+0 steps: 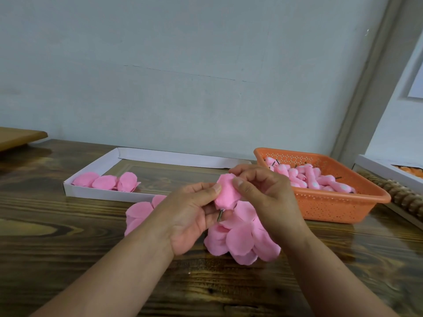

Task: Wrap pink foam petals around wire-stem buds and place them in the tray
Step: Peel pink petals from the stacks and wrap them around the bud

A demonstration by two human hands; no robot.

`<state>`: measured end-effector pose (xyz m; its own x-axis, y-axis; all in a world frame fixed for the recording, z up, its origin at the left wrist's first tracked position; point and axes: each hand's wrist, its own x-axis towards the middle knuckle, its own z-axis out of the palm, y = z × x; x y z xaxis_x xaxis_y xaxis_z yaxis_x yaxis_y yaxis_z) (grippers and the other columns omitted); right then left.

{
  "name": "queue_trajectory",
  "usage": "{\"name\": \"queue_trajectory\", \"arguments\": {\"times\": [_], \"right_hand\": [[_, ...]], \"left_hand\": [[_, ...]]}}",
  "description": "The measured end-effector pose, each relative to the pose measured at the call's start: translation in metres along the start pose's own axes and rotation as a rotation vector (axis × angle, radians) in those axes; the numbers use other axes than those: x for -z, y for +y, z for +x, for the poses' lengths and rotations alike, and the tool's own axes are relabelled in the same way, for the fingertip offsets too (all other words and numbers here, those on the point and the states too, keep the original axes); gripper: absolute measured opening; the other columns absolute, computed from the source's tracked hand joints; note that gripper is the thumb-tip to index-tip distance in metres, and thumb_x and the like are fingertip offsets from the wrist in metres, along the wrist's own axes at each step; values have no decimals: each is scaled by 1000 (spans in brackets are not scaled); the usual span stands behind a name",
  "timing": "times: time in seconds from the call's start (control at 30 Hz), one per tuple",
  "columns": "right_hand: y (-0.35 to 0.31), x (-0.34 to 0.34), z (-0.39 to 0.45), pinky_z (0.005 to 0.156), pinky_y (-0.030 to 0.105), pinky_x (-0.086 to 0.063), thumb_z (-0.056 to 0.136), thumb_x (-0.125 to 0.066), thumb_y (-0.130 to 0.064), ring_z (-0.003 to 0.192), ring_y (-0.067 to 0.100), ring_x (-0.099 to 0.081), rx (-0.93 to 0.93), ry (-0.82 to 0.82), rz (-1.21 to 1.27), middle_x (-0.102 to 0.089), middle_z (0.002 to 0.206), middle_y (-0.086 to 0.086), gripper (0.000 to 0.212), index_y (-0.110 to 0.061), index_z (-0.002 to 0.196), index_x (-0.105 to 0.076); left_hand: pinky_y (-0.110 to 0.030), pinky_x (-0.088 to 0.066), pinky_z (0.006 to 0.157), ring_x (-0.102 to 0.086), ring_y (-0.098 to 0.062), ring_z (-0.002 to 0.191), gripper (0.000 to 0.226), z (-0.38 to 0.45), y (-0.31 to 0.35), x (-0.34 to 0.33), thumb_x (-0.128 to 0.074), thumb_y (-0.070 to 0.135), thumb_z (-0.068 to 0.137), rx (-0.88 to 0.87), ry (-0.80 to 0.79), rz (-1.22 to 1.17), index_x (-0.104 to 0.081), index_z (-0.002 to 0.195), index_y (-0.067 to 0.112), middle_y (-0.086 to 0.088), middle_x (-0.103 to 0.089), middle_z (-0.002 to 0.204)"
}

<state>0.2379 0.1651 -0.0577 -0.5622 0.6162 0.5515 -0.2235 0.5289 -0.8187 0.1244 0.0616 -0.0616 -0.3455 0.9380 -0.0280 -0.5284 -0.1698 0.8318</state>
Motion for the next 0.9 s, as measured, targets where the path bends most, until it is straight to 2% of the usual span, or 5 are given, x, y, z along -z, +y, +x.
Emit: {"name": "queue_trajectory", "arguments": {"times": [0.1,0.2,0.4,0.53,0.9], "right_hand": [[-1,5,2,80,16,-48,85,-56,5,94,8,-64,21,30,100,-71,95,2,15,-1,75,-66],[-3,8,3,79,13,-46,71,-52,-3,99,7,-62,55,-1,97,-71,98,0,19,0,80,-67],[-5,11,-1,99,48,-43,68,-54,-3,114,18,-56,139,-163,-81,-63,114,-2,21,-10,83,-67],[-8,12,-2,99,51,-42,68,-56,-4,114,18,-55,138,-183,-113,-61,115,-1,15,-10,79,-63],[-13,14,-2,96,7,-30,66,-58,-1,119,6,-49,183,-300,-310,-53,125,-7,24,-16,84,-61]], "left_hand": [[-24,-56,51,-71,-24,67,44,0,4,0,-62,10,69,27,9,-109,-57,107,-10,-18,-71,78],[-24,-56,49,-70,-26,65,45,-1,6,-1,-61,9,71,69,0,-187,-58,111,-11,-19,-70,78],[-24,-57,51,-69,-25,61,37,-2,7,-1,-60,9,69,117,-27,-225,-62,101,-9,-20,-70,81],[-25,-58,52,-69,-26,62,37,-1,7,-1,-60,8,70,145,-32,-254,-62,102,-10,-21,-69,84],[-25,-57,49,-70,-27,65,24,-1,6,1,-62,6,69,194,-48,-227,-72,86,-9,-21,-71,89]]}}
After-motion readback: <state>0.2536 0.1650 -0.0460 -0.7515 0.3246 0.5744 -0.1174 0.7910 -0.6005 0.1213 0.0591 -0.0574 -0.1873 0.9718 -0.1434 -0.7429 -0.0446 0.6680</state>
